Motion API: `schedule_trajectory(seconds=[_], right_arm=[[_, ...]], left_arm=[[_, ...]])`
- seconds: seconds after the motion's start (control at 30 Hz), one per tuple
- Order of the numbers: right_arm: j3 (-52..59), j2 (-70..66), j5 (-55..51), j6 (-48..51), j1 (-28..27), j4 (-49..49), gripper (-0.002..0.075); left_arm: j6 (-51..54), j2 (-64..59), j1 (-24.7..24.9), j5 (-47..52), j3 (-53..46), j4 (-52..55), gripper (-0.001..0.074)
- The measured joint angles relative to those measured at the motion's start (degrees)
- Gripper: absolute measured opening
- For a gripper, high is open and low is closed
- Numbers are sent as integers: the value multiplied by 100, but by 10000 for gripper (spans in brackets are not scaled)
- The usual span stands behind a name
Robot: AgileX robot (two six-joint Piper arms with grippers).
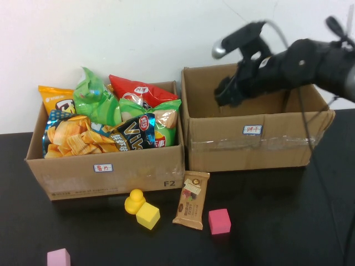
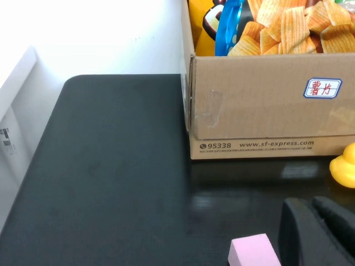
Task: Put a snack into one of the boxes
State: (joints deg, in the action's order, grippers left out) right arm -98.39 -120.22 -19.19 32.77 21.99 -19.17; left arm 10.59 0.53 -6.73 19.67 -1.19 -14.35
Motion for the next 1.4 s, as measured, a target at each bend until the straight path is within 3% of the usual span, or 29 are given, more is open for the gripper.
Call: schedule_trajectory(seconds=[0.1,0.2,0.37,0.5,1.0,1.23,1.4], right_arm=[[-359,-312,-565,-135,-12,0,472],[-446,-253,-900,-174,1,0,429],[-171,605,-1050,-188,125,0,115],[805,1710,-668,-69,387,-50,23],[4949,6056,26,452,634,-417,0],[7056,8068,1568,474,634,-345,-1],[8128,8947,2030,487,634,-312,-1]], left_arm=[[0,0,0,0,0,0,-3],[0,0,0,0,0,0,-3],[0,0,0,0,0,0,-3],[0,0,0,0,0,0,-3],[0,0,0,0,0,0,-3],[0,0,0,0,0,0,-3],[0,0,0,0,0,0,-3]])
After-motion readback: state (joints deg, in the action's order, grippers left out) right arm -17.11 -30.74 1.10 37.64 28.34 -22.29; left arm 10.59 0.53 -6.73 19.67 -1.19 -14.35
